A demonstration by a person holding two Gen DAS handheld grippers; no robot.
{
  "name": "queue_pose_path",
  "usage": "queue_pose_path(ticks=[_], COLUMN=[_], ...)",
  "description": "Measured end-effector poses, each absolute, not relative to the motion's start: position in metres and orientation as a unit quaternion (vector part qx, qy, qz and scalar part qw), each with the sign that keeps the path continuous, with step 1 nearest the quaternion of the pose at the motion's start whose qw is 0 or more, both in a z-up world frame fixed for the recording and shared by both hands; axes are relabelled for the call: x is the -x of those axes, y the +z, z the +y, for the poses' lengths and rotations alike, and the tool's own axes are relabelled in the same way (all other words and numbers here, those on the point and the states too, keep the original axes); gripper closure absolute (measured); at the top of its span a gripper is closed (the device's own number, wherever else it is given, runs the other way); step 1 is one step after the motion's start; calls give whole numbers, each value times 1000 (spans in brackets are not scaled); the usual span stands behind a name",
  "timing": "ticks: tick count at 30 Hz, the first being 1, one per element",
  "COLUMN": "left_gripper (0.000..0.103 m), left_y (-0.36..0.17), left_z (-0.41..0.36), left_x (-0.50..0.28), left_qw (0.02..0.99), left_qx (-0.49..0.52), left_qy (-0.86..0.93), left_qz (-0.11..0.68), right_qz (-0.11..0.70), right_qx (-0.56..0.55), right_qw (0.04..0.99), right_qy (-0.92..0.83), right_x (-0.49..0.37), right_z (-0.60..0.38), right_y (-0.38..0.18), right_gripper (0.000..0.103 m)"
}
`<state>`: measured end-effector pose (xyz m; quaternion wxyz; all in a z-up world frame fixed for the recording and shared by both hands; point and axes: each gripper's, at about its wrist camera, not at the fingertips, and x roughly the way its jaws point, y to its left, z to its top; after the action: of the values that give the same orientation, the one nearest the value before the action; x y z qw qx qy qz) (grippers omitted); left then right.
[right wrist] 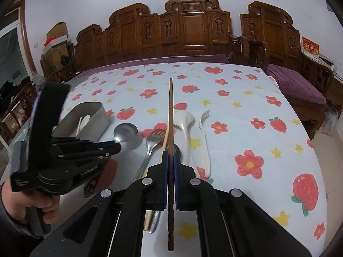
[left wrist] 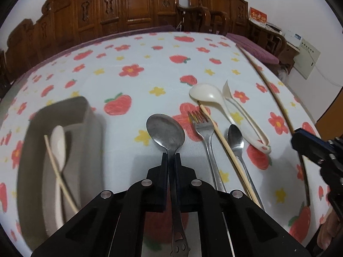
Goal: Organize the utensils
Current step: 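Grasp a metal spoon by its handle with the left tool, then place the metal spoon into the tray with the left tool while the right tool holds the chopstick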
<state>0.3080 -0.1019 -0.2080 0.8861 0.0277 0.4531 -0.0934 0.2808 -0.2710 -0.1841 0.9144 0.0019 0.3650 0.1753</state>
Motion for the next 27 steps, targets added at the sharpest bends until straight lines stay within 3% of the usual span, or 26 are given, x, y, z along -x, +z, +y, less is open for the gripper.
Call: queue_pose_path(ticks=[11, 27], left_gripper=[98, 98], left_y=[-157, -143], left_z=[-70, -10], left_x=[-285, -280], left_qw=[904, 911], left_qx=[-26, -13], left_qy=[-80, -53], left_qz=[418, 409], right_qz=[352, 349], right_qx=[6, 18], right_qw=[912, 906], right_qy=[211, 239], right_x=[-258, -237], right_z=[-241, -214], right_y=[-170, -157], right_gripper=[97, 97])
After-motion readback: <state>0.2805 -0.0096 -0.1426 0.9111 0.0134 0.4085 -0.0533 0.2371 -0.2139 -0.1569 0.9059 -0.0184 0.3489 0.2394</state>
